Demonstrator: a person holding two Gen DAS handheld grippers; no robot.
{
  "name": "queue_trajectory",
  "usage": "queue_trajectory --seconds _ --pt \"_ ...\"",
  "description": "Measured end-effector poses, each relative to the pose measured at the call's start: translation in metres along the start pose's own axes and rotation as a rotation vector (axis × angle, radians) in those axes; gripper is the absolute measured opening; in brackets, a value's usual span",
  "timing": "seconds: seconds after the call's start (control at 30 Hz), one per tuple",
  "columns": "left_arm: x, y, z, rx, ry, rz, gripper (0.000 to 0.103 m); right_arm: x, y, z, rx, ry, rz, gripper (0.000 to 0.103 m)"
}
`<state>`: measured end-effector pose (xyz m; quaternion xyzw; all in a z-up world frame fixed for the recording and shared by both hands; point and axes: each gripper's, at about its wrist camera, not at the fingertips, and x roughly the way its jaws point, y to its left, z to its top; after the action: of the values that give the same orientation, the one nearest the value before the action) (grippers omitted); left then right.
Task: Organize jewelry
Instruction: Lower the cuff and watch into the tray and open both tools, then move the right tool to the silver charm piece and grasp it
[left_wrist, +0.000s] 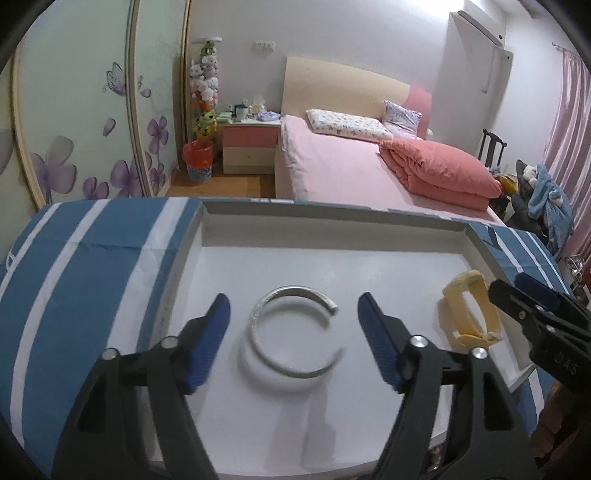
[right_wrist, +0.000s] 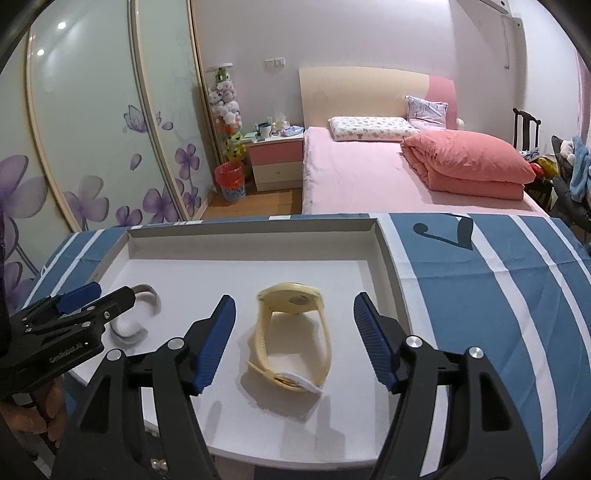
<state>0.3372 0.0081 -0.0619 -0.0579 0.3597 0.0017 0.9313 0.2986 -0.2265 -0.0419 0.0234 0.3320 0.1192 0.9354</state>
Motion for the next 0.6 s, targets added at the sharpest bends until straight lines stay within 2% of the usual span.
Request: queue_trajectory --seconds 0.17,0.3,0.5,0.6 --pt "-0.018 0.002 0.0 -0.003 -0.026 0.009 0.071 -0.019 0.003 0.003 -0.007 -0.029 0.007 0.067" --pt "-0.047 0.008 -0.009 -0.001 -0.052 -0.001 0.071 -0.045 0.005 -0.006 -0.034 -0.045 0.025 0.067" --pt "-0.108 0.017 -0.047 0.02 -0.091 -0.021 0.078 -0.094 0.002 -0.055 -0.113 0.002 0.047 0.067" --pt "-0.138 0.022 -0.074 0.024 -0.112 -0.022 0.082 -0.109 -0.002 -0.084 -0.12 0.05 0.062 0.062"
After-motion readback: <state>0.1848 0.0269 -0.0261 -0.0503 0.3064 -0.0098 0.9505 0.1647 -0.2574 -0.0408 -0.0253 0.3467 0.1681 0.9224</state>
